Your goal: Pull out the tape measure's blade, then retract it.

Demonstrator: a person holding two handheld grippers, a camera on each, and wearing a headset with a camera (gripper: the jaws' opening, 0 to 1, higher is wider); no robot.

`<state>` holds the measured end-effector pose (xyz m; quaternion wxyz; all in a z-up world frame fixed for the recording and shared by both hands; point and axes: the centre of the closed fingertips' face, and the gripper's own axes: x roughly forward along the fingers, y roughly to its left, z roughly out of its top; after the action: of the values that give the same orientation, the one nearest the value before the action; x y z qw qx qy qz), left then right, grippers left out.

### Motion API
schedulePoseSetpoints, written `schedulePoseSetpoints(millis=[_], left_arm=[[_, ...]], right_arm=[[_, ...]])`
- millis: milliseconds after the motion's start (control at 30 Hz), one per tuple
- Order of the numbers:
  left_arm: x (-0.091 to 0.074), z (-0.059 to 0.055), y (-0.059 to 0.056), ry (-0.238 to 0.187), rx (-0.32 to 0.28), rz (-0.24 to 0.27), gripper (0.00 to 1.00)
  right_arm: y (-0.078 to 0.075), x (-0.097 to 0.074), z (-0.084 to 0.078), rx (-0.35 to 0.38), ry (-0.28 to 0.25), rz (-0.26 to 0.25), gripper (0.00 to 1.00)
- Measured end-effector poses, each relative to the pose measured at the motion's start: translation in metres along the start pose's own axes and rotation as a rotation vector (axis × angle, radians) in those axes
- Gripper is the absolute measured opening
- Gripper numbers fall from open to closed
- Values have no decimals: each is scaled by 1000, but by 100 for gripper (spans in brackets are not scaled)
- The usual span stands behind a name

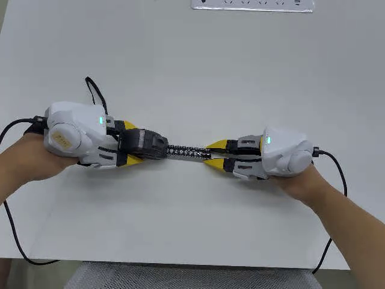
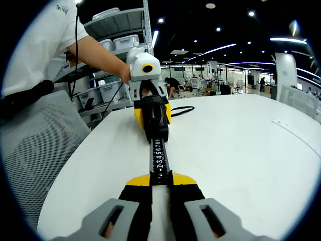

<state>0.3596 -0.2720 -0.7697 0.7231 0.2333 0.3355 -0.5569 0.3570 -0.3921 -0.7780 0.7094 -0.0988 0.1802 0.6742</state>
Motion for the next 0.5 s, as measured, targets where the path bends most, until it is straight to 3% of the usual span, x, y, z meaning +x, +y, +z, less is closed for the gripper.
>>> schedulePoseSetpoints(millis=[500], left_arm=[[0,1,-1,1,0,3,31]], right_arm=[[1,-15,-6,14,-3,-6,10]])
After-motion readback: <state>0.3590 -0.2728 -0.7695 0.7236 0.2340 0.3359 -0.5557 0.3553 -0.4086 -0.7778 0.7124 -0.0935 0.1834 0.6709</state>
